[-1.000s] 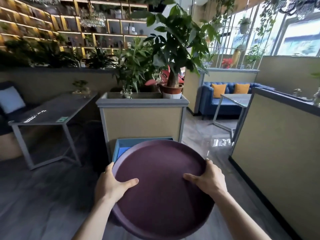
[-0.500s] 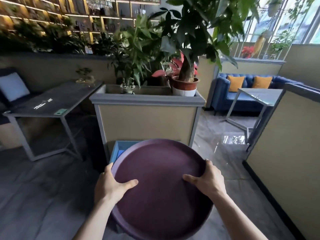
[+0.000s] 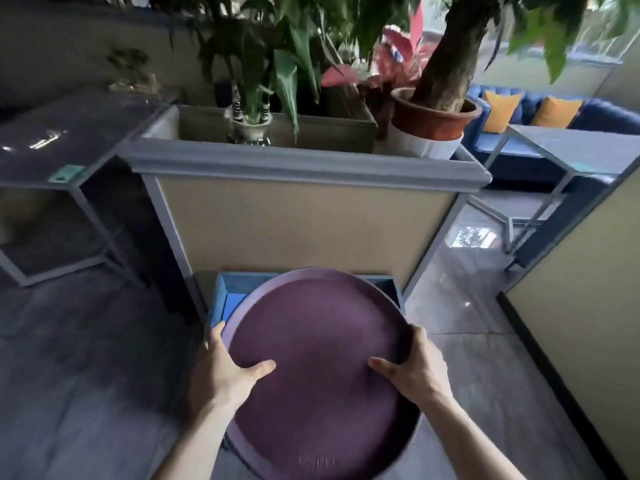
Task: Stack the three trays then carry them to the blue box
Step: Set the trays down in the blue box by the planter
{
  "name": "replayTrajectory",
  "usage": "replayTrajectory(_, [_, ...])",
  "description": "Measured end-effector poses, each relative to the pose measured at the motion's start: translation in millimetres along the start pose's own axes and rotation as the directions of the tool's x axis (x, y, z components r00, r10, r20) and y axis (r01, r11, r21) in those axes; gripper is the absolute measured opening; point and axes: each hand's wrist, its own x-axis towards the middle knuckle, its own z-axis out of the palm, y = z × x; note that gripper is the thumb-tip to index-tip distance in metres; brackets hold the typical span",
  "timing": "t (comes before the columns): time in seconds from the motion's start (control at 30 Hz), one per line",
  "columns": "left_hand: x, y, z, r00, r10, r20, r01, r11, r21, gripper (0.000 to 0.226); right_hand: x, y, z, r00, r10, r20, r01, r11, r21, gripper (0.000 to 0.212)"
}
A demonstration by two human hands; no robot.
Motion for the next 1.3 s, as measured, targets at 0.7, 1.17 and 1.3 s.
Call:
replayTrajectory(0.7, [97,-58,119,0.978,-0.206,0.023,0.191,0.941,0.278,0.120,124,40,115,0.976,0.142,0.167,-0.109,0.975,-0.191,0.104])
replayTrajectory(1.17, [102,-62,134,0.986,-0.168,-0.006,0.160,0.929,0.332,0.122,129,45,128,0.979,0.184,0.088,-0.161,0.962,-0.221,0.109])
replayTrajectory(1.3, [98,-59,143,0.989,-0.150,-0.013,0.146,0.930,0.337,0.122,135,46,123,0.974,0.207,0.090,-0.182,0.956,-0.232,0.110])
